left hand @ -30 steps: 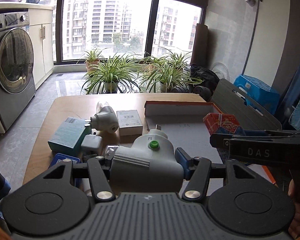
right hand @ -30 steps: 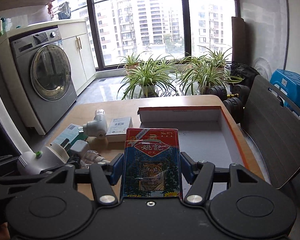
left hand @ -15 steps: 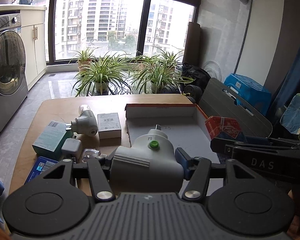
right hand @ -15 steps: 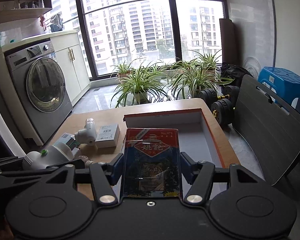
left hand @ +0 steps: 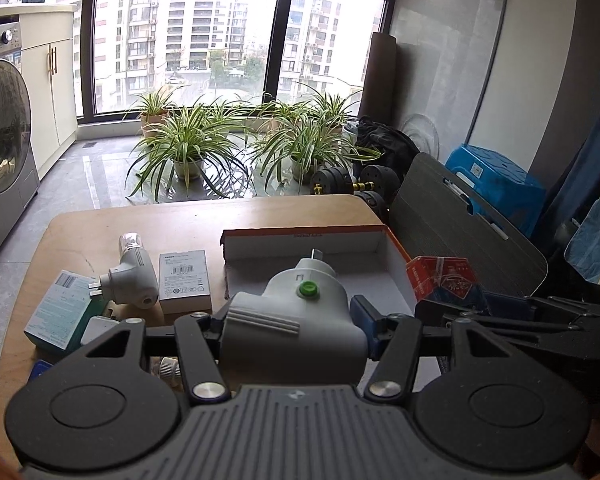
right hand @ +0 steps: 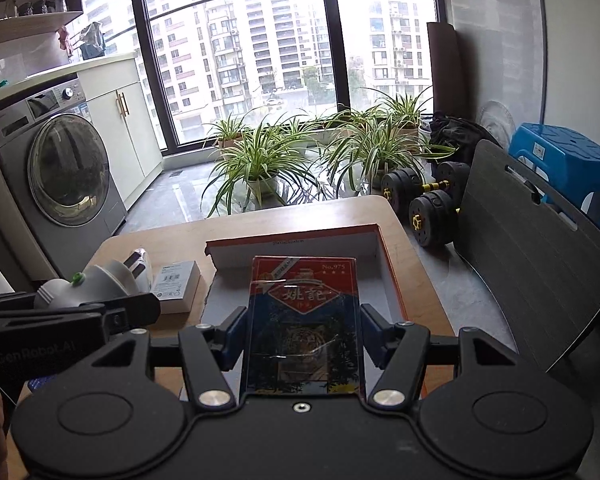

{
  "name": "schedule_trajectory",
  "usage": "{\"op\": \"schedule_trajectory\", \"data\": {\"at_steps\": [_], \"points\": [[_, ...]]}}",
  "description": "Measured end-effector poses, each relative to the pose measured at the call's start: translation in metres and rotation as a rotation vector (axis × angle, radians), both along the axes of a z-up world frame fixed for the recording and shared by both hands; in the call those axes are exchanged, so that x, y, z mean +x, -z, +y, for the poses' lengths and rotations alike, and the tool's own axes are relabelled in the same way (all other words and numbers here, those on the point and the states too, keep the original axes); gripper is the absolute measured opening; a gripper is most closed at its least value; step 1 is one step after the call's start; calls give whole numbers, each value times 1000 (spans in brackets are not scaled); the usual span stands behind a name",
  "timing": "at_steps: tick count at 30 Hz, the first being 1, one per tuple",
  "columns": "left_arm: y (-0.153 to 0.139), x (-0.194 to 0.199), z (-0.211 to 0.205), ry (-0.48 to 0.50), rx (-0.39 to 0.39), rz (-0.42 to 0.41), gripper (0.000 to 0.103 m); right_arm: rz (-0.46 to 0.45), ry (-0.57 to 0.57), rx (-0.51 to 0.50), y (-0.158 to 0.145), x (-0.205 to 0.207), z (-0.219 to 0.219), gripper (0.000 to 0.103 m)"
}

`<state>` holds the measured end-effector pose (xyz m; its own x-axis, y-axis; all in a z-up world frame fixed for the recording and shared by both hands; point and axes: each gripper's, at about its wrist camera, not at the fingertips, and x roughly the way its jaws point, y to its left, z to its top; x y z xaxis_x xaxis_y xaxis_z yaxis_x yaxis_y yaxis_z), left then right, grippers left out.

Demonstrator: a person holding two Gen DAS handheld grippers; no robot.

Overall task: Organize rigid objects
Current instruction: 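Carry white heater in left gripper and tiger-print box in right gripper over the tray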

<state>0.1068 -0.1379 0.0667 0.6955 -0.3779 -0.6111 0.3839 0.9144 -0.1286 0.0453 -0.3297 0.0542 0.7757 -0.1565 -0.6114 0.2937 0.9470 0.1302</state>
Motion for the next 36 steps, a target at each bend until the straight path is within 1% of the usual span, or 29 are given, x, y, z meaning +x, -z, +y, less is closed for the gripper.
{"op": "schedule_trajectory", "data": {"at_steps": [11, 28, 36], "points": [[15, 20, -10, -12, -6, 28, 58, 28, 1, 0, 12, 24, -24, 71], [25, 47, -11, -29, -33, 64, 58, 78, -31, -29, 22, 59, -32, 71], [33, 60, -15, -30, -35, 78, 58, 86, -31, -40, 26, 76, -36, 71]]}}
